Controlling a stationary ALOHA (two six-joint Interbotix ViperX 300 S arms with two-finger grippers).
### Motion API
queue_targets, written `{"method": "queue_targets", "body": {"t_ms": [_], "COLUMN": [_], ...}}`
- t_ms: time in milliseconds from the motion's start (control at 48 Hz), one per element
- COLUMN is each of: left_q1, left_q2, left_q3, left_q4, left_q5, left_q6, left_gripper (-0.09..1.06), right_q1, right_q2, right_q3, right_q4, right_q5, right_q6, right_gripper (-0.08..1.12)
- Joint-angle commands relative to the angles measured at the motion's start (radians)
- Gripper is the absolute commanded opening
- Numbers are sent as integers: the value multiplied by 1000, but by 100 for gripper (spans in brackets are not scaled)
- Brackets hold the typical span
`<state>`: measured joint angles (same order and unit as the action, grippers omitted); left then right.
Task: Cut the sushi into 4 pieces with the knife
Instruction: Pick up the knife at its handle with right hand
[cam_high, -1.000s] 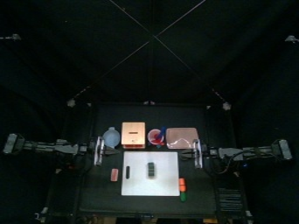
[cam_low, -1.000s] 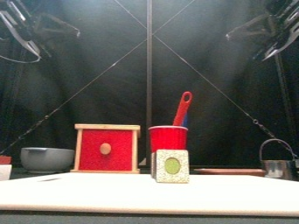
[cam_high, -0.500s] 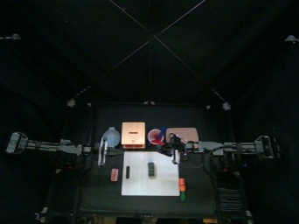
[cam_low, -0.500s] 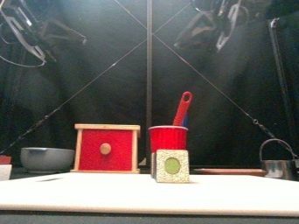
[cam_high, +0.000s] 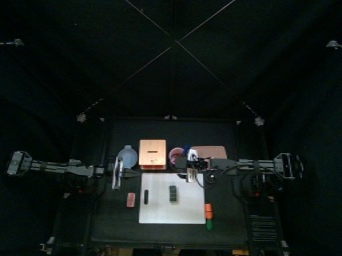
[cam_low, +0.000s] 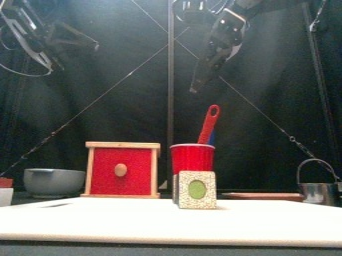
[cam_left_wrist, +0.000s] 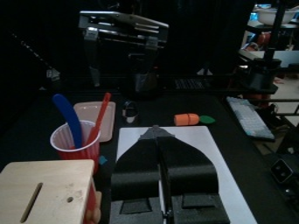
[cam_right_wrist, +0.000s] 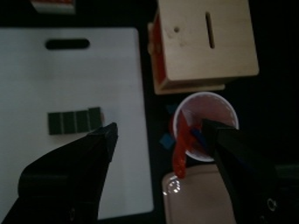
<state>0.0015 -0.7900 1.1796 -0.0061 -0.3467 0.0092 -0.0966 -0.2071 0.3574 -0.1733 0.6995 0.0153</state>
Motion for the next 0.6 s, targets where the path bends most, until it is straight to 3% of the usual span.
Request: {"method": "queue_targets", "body": {"t_ms": [21,604], "left_q1": [3,8], "left_q2": [2,2], "left_q3": [-17,-3], "left_q4": [0,-2], "left_q5": [-9,-9], "left_q6": [0,0], "left_gripper": [-3,-3], "right_q1": [0,-11], "right_q2": [34,215], "right_q3": [-55,-147], "right_q4": [-52,-175], "right_q5": [60,336], "right_q6": [0,-11], "right_gripper": [104,103]}}
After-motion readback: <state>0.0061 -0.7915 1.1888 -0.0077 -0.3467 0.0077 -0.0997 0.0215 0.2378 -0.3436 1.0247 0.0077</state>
